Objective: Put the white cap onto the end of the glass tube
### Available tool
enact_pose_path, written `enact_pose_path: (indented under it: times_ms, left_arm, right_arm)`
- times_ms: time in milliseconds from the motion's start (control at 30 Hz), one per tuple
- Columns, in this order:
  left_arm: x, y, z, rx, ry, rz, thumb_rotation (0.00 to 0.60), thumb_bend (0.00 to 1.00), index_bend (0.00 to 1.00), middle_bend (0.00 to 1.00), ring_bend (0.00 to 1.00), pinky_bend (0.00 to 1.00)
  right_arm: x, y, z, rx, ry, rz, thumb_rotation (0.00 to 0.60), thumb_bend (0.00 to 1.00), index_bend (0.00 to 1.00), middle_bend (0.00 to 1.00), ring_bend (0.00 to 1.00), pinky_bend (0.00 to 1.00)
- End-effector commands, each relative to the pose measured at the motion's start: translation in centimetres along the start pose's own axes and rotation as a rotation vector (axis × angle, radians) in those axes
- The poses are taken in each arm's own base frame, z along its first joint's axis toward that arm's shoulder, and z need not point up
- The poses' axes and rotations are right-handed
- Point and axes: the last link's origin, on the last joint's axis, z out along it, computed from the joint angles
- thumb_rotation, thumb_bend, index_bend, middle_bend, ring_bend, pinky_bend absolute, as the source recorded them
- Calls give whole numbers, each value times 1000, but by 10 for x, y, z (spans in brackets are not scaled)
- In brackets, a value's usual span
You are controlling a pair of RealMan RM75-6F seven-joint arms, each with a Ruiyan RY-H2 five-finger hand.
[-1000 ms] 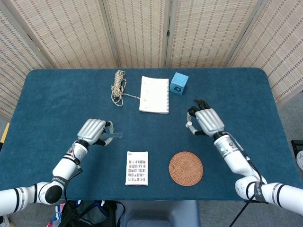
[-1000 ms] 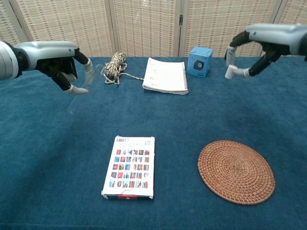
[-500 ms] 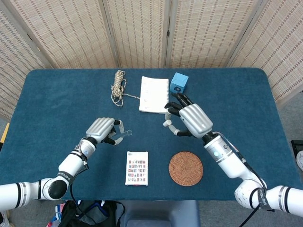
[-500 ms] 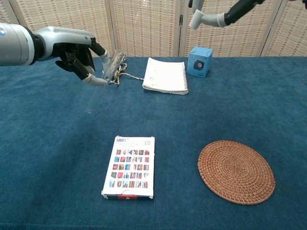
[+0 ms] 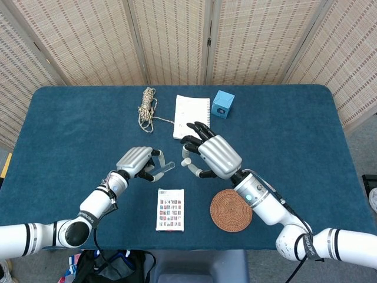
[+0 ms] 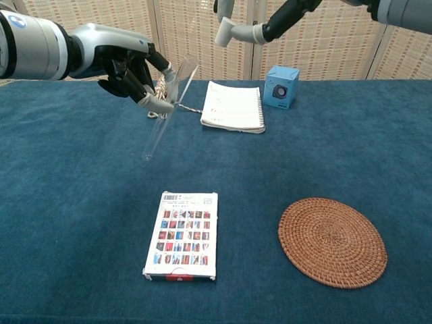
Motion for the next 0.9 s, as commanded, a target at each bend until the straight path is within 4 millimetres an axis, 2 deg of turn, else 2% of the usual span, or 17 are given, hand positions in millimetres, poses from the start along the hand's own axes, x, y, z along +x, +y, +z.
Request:
enact_pose_path:
  times_ms: [33, 900]
  left_arm:
    - [0, 3, 0, -4, -6, -4, 600, 367, 591, 995, 1000, 1000]
    - [-3, 15, -1, -17, -29, -25, 600, 367, 591, 995, 1000, 1000]
  right_arm:
    - [-1, -3, 1, 9, 4, -7, 600, 491, 640, 279, 0, 0]
    - [-6, -9, 3, 12, -21, -25, 600, 491, 641, 279, 0, 0]
